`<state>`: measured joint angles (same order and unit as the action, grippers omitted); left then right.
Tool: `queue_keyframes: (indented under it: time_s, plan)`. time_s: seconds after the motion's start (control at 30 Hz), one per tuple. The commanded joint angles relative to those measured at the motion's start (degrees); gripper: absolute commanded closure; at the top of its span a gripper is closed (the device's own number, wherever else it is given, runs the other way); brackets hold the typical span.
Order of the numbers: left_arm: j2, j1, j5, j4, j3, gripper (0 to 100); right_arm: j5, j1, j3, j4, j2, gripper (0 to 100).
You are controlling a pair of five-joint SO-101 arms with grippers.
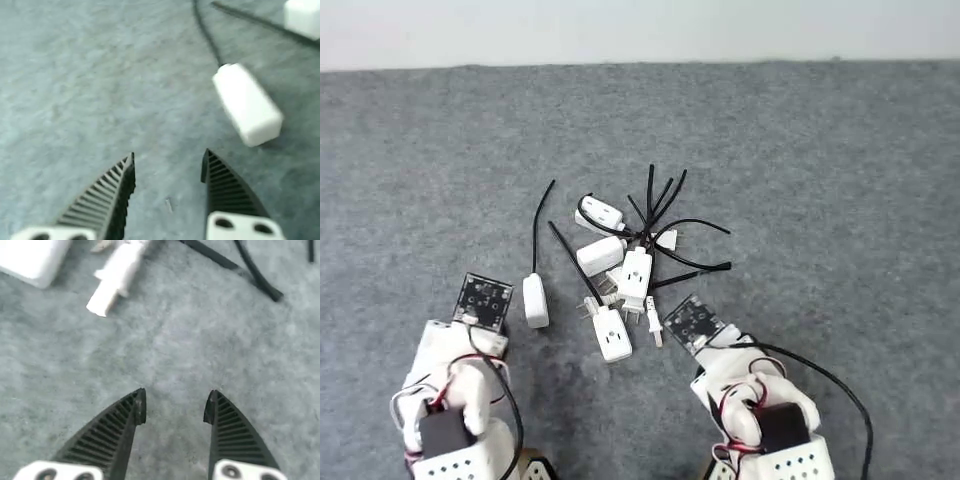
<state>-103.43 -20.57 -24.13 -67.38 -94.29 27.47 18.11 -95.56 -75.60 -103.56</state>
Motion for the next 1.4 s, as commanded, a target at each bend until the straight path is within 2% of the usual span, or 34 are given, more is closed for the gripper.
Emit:
queue_keyframes:
  time_s: [0.0, 0.17, 0.27, 0.37, 0.63, 0.8, 0.93, 1.07, 1.2, 1.3, 1.37]
  plan:
    - [-0.26, -1.58, -2.64, -3.34, 8.40, 80, 0.62, -6.02, -0.79, 1.19, -0.40, 79.2]
    - [1.58, -1.58, -5.63, -4.04, 17.80, 80, 0.26, -12.88, -0.79, 4.00, -0.40, 79.1]
    - [10.02, -1.58, -5.63, -3.08, 23.96, 80, 0.26, -13.76, -0.79, 4.00, -0.40, 79.3]
    - [24.79, -1.58, -5.01, -0.44, 30.46, 80, 0.53, -13.58, -0.79, 4.00, -0.40, 79.3]
    - [73.23, -1.58, 3.52, 5.89, 46.81, 80, 0.53, -13.76, -0.79, 4.00, -0.40, 79.3]
    - [92.75, 1.49, 9.23, 8.53, 53.67, 80, 0.62, -13.93, -0.79, 4.00, -0.40, 79.3]
    - [96.70, 8.62, 10.29, 9.05, 54.73, 80, 0.62, -13.93, -0.70, 4.00, -0.40, 79.3]
    - [96.79, 13.19, 14.59, 11.52, 54.73, 80, 0.62, -13.85, -0.70, 5.14, -0.40, 79.3]
    - [96.70, 14.24, 16.62, 17.14, 51.65, 80, 1.05, -14.02, -0.18, 5.76, -0.40, 79.3]
    - [96.62, 13.89, 16.79, 20.57, 48.57, 80, 6.68, -17.71, 2.64, 6.11, -0.40, 79.2]
    - [95.74, 13.98, 16.79, 20.66, 47.87, 80, 8.09, -17.63, 6.68, 6.99, -0.40, 79.3]
